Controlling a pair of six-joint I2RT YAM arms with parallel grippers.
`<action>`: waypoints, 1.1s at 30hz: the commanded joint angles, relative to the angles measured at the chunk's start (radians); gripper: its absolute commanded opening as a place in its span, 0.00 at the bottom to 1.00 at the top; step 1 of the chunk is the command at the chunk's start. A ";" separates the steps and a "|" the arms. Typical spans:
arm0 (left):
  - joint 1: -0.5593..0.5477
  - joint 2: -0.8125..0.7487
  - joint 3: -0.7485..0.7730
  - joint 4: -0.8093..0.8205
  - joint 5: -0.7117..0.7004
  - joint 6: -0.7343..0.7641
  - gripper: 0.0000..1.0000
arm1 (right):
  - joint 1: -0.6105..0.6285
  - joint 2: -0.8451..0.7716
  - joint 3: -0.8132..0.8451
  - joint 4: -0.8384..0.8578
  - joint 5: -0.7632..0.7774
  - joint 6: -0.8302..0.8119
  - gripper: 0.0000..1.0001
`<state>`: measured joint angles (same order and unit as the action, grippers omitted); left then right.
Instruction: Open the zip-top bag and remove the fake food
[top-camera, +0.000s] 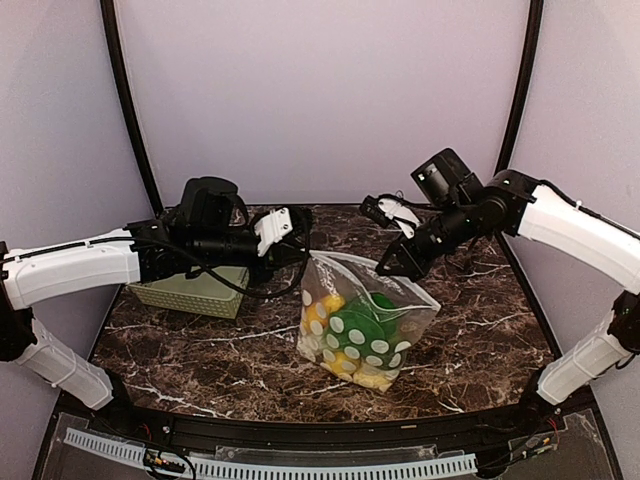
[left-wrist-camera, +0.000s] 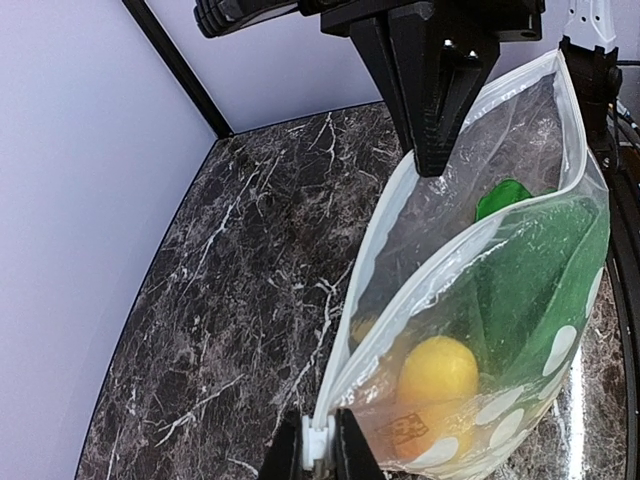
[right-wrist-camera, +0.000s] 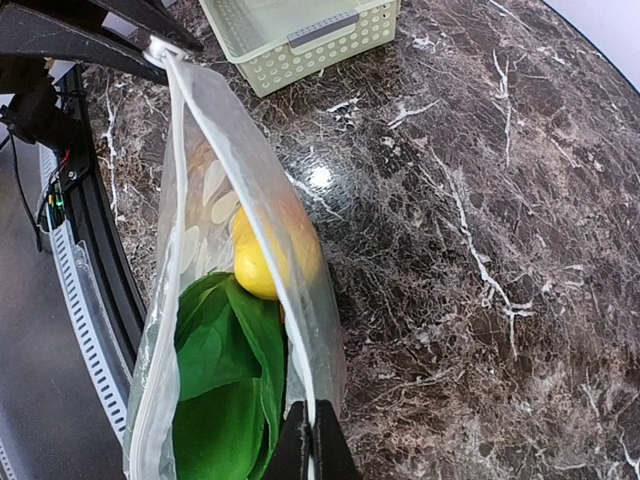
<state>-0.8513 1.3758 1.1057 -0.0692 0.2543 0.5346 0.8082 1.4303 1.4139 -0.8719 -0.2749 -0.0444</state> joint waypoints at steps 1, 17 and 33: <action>-0.003 -0.001 0.003 0.062 0.004 -0.021 0.02 | -0.021 -0.004 -0.007 -0.018 -0.022 0.004 0.12; -0.002 0.096 0.045 0.203 -0.006 -0.095 0.04 | -0.127 -0.075 -0.001 0.022 -0.006 0.029 0.00; 0.000 0.429 0.324 0.248 -0.085 -0.228 0.15 | -0.205 -0.143 -0.194 0.233 -0.121 0.146 0.00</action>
<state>-0.8574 1.7920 1.3975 0.1932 0.2520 0.3614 0.6075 1.2575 1.3003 -0.7784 -0.3099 0.0383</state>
